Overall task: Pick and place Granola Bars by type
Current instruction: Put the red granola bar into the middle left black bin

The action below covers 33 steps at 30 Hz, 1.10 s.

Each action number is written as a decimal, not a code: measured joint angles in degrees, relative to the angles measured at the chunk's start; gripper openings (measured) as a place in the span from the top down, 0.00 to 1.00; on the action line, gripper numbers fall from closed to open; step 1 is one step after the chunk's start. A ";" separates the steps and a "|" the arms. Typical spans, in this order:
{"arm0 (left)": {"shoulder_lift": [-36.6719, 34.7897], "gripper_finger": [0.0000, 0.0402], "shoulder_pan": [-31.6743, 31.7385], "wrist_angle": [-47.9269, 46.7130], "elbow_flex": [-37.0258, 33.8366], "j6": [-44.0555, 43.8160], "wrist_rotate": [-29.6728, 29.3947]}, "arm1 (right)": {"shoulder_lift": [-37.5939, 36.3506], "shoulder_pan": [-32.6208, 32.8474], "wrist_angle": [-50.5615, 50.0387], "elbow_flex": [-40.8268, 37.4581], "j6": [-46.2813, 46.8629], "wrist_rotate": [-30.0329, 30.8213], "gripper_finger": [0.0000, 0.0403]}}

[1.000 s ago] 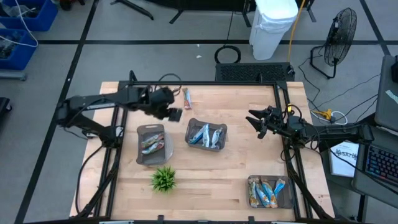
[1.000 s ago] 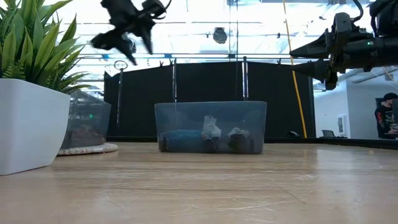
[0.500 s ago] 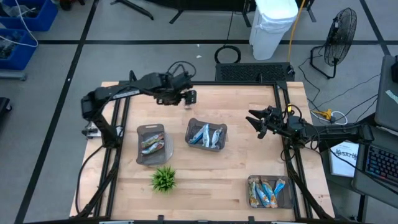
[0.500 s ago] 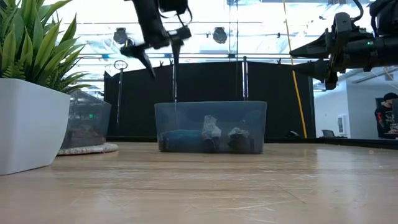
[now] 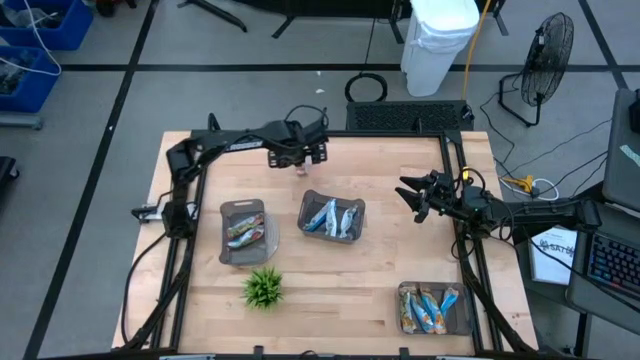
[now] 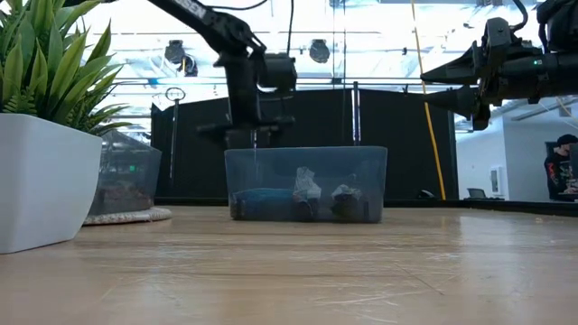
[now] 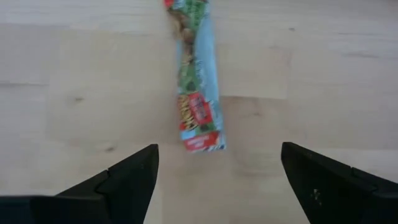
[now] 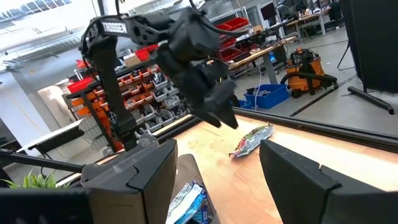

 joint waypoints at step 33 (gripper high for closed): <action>10.10 0.27 4.50 6.51 -0.02 -2.15 -0.80 | 0.02 0.01 -0.06 -0.01 0.00 0.00 0.45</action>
